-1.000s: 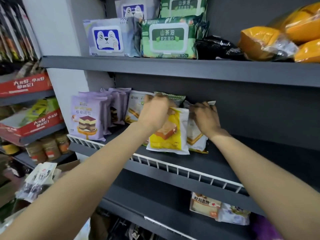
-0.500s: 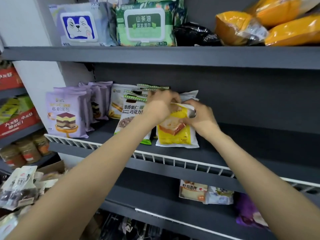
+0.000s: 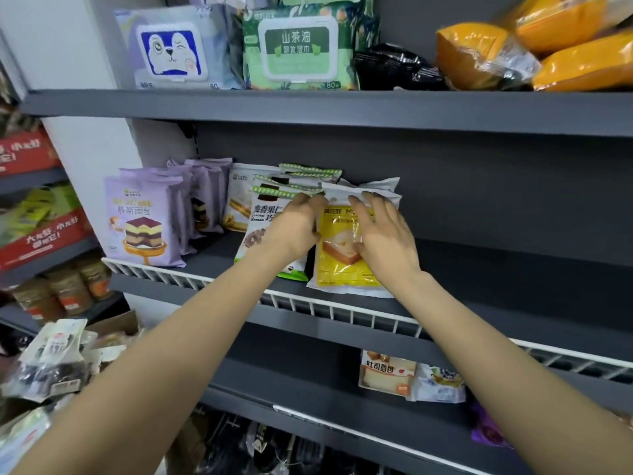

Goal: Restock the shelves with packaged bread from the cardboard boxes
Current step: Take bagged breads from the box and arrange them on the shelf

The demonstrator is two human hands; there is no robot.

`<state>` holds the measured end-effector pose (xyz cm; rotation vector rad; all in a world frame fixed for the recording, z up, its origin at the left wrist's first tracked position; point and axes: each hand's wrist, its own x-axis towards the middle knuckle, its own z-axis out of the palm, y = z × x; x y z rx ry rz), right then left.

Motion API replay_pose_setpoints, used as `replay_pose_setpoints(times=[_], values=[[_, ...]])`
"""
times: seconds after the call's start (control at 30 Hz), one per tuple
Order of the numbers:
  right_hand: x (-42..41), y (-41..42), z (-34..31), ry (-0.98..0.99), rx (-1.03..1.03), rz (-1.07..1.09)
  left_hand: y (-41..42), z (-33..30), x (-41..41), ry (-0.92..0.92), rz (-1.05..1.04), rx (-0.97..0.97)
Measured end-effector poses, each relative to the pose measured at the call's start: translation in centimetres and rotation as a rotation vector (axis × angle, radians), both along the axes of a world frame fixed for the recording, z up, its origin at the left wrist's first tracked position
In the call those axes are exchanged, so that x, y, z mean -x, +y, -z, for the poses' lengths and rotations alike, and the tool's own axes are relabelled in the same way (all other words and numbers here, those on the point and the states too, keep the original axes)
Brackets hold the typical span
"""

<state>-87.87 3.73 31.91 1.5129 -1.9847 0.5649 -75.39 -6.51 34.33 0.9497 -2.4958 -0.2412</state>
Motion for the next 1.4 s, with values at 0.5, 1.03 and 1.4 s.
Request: replay_pose_setpoints(times=[0.5, 1.03, 1.4], values=[[-27.7, -7.8, 3.0, -0.430, -0.425, -0.694, -1.4, 7.4, -28.7, 0.101, -0.576, -0.006], [-67.1, -12.9, 27.2, -0.433, -1.162, -0.742, 1.2, 30.8, -70.6, -0.097, -1.046, -0.663], [-72.8, -17.7, 43.7, -0.269, -1.468, -0.396, -3.5, 46.8, -74.3, -0.256, -0.911, -0.994]])
